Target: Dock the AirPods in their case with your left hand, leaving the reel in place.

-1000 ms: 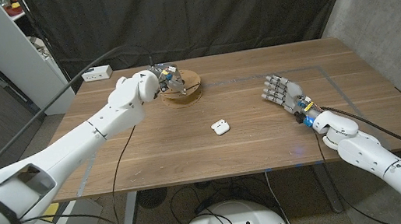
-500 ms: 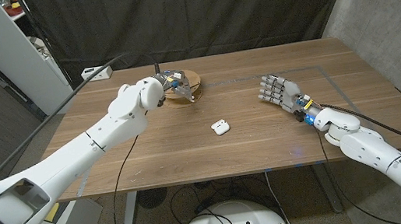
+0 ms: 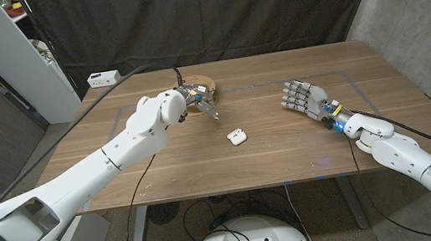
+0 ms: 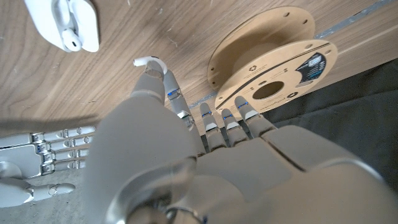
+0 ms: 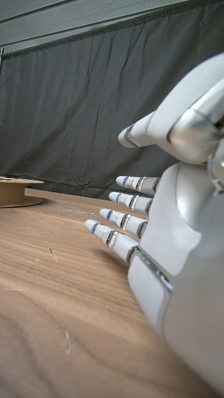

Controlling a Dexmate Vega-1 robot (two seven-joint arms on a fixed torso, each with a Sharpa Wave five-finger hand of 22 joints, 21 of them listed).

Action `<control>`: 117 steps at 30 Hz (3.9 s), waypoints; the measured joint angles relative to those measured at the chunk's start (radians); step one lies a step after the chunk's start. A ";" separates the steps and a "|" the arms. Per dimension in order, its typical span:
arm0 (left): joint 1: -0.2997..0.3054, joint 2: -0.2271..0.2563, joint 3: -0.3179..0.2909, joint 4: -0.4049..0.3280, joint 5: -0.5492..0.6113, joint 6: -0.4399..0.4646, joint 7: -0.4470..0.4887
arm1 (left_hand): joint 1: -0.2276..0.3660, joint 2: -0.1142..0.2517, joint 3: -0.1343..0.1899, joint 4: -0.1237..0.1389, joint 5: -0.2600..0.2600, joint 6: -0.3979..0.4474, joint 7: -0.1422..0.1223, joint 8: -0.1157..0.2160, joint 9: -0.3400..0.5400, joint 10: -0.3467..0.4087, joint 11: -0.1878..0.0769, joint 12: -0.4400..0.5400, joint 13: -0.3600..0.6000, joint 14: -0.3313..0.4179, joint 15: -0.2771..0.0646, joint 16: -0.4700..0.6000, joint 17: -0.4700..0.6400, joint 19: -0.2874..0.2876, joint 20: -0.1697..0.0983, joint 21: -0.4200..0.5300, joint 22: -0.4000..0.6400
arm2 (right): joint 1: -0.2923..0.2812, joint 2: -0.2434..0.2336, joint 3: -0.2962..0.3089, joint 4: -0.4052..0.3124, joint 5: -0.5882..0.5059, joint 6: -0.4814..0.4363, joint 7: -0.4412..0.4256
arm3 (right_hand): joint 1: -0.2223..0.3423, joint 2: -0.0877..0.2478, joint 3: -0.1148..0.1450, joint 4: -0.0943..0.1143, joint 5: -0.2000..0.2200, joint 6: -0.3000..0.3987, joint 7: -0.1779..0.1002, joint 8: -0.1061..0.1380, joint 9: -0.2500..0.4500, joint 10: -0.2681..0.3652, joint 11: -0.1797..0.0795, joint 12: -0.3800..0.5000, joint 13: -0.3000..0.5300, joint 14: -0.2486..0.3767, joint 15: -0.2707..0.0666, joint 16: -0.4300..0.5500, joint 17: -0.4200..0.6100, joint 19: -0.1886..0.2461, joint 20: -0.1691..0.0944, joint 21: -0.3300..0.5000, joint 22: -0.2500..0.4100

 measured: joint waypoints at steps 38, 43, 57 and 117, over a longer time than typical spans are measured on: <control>0.024 -0.059 0.075 0.020 0.094 -0.100 -0.007 | 0.024 0.013 -0.017 0.003 -0.004 -0.007 -0.004 0.000 0.000 -0.039 0.000 -0.030 0.000 -0.065 0.000 -0.005 0.000 -0.054 0.025 -0.024 -0.003 | -0.067 0.006 0.075 0.100 0.034 0.120 0.081 | -0.005 0.005 0.004 0.004 0.000 0.004 -0.004 0.000 0.000 0.000 0.000 0.000 0.005 0.000 0.000 0.000 0.000 -0.004 0.004 0.000 0.000; 0.038 -0.056 0.070 0.018 0.103 -0.113 0.010 | 0.024 0.013 -0.017 0.003 -0.004 -0.007 -0.004 0.000 0.000 -0.039 0.000 -0.030 0.000 -0.065 0.000 -0.005 0.000 -0.054 0.025 -0.024 -0.003 | -0.077 0.008 0.081 0.103 0.035 0.127 0.082 | -0.005 0.005 0.004 0.004 0.000 0.004 -0.004 0.000 0.000 0.000 0.000 0.000 0.005 0.000 0.000 0.000 0.000 -0.004 0.004 0.000 0.000; 0.088 -0.062 0.048 0.026 0.121 -0.132 0.033 | 0.030 0.017 -0.023 0.001 -0.008 -0.003 0.001 0.005 0.000 -0.027 -0.005 -0.030 0.000 -0.065 0.000 -0.005 0.000 -0.056 0.023 -0.024 -0.003 | -0.101 0.011 0.096 0.104 0.037 0.157 0.078 | -0.005 0.005 0.004 0.004 0.000 0.004 -0.004 0.000 0.000 0.000 0.000 0.000 0.005 0.000 0.000 0.000 0.005 -0.009 0.009 0.000 0.000; 0.133 -0.075 0.029 -0.044 0.247 -0.112 -0.082 | 0.026 0.007 -0.044 0.000 -0.016 0.014 0.008 0.032 0.016 -0.021 -0.010 -0.029 0.005 -0.047 0.000 -0.005 0.000 -0.050 0.010 -0.016 -0.002 | -0.090 0.025 0.098 0.157 0.044 0.171 0.121 | -0.005 0.005 0.008 0.008 0.000 0.018 0.000 0.000 0.000 0.036 0.000 0.006 0.005 0.048 0.002 0.012 0.004 -0.009 0.009 0.000 0.000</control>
